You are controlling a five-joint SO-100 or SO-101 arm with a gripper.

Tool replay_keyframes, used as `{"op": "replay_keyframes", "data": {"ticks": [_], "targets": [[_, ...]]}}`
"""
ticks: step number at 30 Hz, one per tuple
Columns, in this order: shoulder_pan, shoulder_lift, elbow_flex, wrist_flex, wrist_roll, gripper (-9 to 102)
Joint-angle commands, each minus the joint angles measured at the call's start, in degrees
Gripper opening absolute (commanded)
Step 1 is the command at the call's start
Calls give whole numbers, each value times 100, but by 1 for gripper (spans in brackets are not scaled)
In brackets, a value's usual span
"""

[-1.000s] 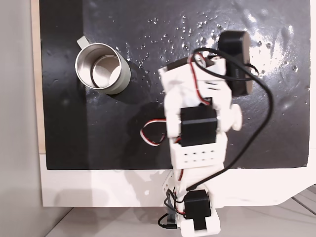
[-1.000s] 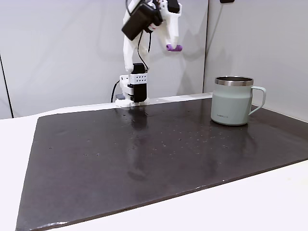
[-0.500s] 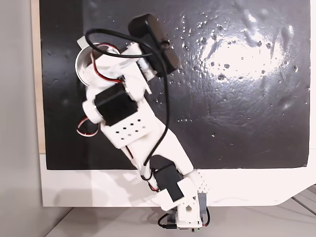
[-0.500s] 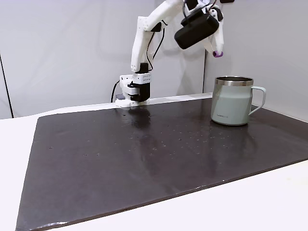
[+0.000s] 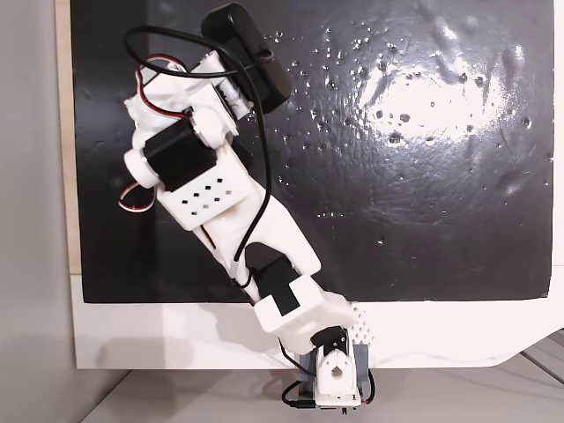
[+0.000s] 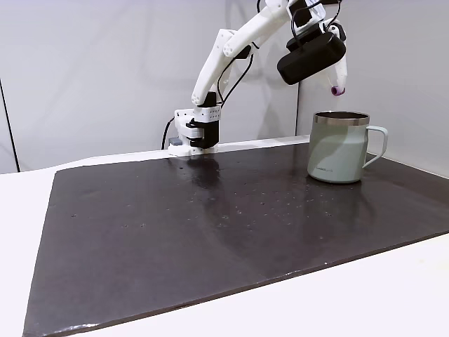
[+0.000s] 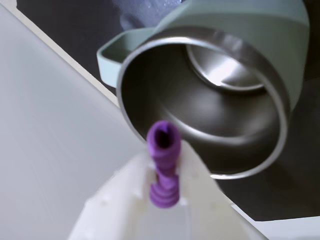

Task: Grasp a pengrip and put it in the cup.

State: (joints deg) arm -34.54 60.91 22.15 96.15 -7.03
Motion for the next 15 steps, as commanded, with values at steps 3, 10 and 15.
{"op": "replay_keyframes", "data": {"ticks": [3,10,15], "targets": [[-185,88,-404,-70,-53,1],[-97,193,-431,44,-53,30],[-26,220,-387,53,-35,31]]}}
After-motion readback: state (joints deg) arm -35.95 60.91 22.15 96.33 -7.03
